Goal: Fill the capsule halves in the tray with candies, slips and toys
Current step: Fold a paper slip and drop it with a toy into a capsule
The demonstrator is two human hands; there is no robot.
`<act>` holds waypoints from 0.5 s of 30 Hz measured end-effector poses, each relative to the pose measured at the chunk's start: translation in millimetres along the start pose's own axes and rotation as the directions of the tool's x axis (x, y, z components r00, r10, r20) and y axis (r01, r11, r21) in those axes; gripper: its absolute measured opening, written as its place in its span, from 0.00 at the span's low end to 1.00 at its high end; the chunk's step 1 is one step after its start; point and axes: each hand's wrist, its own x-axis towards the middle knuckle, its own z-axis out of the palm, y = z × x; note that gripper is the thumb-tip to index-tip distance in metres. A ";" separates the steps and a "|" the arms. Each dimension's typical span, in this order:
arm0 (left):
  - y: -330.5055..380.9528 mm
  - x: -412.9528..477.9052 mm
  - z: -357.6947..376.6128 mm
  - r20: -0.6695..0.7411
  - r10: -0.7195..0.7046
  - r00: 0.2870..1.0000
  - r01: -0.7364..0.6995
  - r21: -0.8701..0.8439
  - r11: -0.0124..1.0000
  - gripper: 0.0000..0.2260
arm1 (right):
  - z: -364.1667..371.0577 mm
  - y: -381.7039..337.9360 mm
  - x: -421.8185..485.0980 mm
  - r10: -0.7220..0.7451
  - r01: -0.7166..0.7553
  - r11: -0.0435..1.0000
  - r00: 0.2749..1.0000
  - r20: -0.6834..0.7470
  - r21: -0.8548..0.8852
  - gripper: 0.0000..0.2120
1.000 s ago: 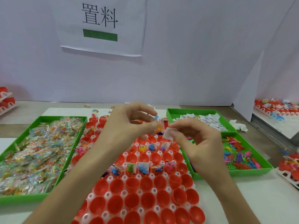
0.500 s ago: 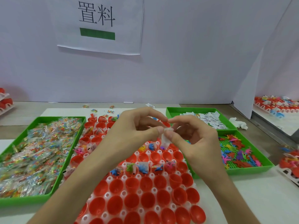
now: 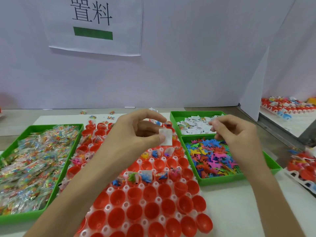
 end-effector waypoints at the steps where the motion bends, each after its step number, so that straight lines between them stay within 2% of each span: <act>1: 0.0 0.2 -0.2 0.000 -0.007 1.000 0.007 -0.010 1.000 0.12 | -3.9 9.7 2.5 0.022 -0.019 0.985 1.000 0.012 -0.174 0.08; 3: -0.1 0.6 -0.3 0.006 -0.011 1.000 0.011 -0.018 1.000 0.12 | -7.2 25.1 4.4 0.128 -0.087 0.915 0.989 0.077 -0.393 0.09; 6: -0.9 1.5 -0.1 -0.003 -0.015 1.000 0.015 -0.028 0.999 0.12 | -7.9 39.6 3.8 0.283 -0.155 0.842 0.942 0.178 -0.516 0.07; 9: -0.8 2.1 -0.1 -0.009 -0.043 0.999 0.043 -0.049 0.998 0.12 | -2.6 44.0 1.8 0.310 -0.139 0.820 0.923 0.227 -0.556 0.03; 15: 3.2 0.9 -1.2 0.009 -0.058 0.998 0.059 -0.094 0.994 0.11 | 4.3 44.8 0.5 0.316 -0.111 0.813 0.908 0.274 -0.571 0.06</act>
